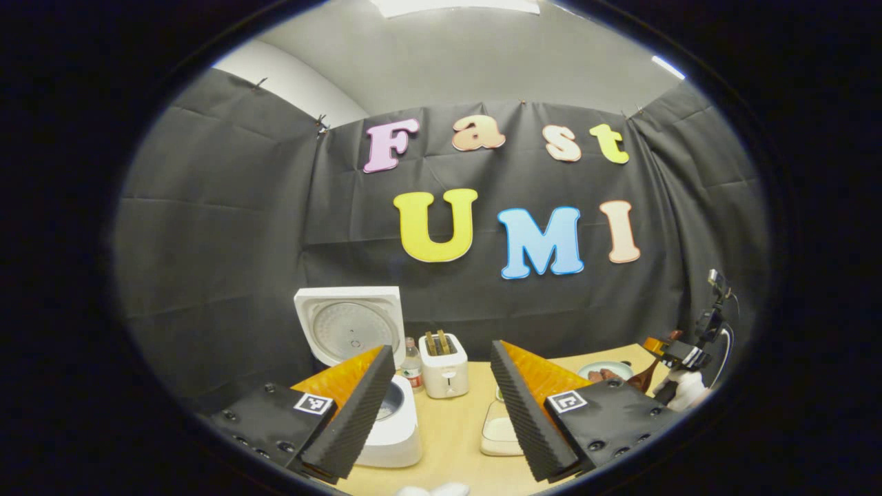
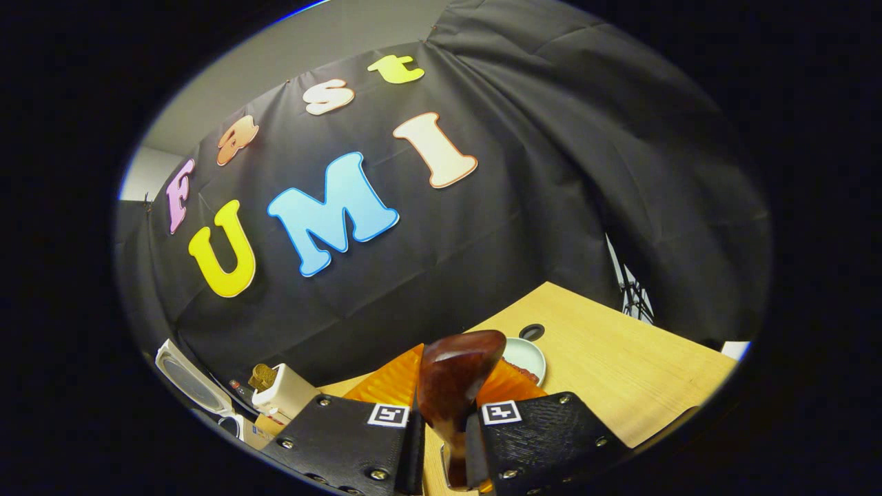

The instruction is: Close the left gripper, press the button to open the rice cooker; take a wooden spoon from the chopstick holder with the right hand, scoop a spoonful of rice and pour it into the rice cooker, then put the wooden spoon back into the chopstick holder.

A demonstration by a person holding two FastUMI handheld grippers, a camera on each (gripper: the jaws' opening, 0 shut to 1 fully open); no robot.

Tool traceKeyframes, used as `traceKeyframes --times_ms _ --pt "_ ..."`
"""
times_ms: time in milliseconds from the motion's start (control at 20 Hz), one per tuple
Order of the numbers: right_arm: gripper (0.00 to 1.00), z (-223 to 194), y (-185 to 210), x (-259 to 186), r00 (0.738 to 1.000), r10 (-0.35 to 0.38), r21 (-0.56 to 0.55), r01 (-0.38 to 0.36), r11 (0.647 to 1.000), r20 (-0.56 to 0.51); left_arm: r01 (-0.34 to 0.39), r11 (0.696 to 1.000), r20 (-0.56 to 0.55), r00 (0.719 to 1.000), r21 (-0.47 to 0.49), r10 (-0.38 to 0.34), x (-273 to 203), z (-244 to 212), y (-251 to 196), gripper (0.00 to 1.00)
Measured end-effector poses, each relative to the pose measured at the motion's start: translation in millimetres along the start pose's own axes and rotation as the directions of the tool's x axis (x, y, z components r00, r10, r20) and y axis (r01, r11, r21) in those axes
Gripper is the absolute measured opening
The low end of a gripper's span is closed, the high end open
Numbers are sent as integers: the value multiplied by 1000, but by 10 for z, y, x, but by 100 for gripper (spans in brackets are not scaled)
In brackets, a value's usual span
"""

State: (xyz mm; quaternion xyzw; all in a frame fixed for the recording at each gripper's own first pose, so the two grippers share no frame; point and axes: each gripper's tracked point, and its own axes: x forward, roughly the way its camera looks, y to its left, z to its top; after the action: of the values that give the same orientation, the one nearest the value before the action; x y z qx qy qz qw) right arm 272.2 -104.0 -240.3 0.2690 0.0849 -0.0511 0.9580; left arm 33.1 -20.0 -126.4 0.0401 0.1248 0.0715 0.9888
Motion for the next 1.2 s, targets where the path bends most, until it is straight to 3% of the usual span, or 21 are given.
traceKeyframes --times_ms 500,750,800,850,1000,1050,1100,1200 --pt "24 -687 -342 81 995 -44 -20 42 999 -94 -11 1000 -19 1000 25 12 -5 -117 -16 96" --pt "24 -661 -492 23 991 -93 -26 91 996 -93 -1 1000 -22 1000 29 1 -10 -130 -25 96" --pt "20 -644 -560 1 988 -121 -46 117 992 -94 0 1000 -20 1000 27 0 -17 -117 -21 96" --pt "33 -637 -600 -26 985 -143 -70 137 988 -93 3 1000 -16 1000 25 -3 -15 -93 -22 97" --pt "55 -503 -643 -164 984 -166 -164 154 974 -63 6 1000 -1 1000 23 -6 -22 -33 21 96" --pt "89 -416 -650 -214 984 -176 -192 165 968 -41 9 1000 0 1000 20 -9 -21 -25 40 96" --pt "100 -295 -629 -276 984 -175 -215 168 962 -16 11 1000 2 1000 16 -11 -33 -14 50 97" --pt "98 -95 -541 -441 985 -170 -264 172 949 28 17 1000 9 1000 14 -17 -44 11 82 97"
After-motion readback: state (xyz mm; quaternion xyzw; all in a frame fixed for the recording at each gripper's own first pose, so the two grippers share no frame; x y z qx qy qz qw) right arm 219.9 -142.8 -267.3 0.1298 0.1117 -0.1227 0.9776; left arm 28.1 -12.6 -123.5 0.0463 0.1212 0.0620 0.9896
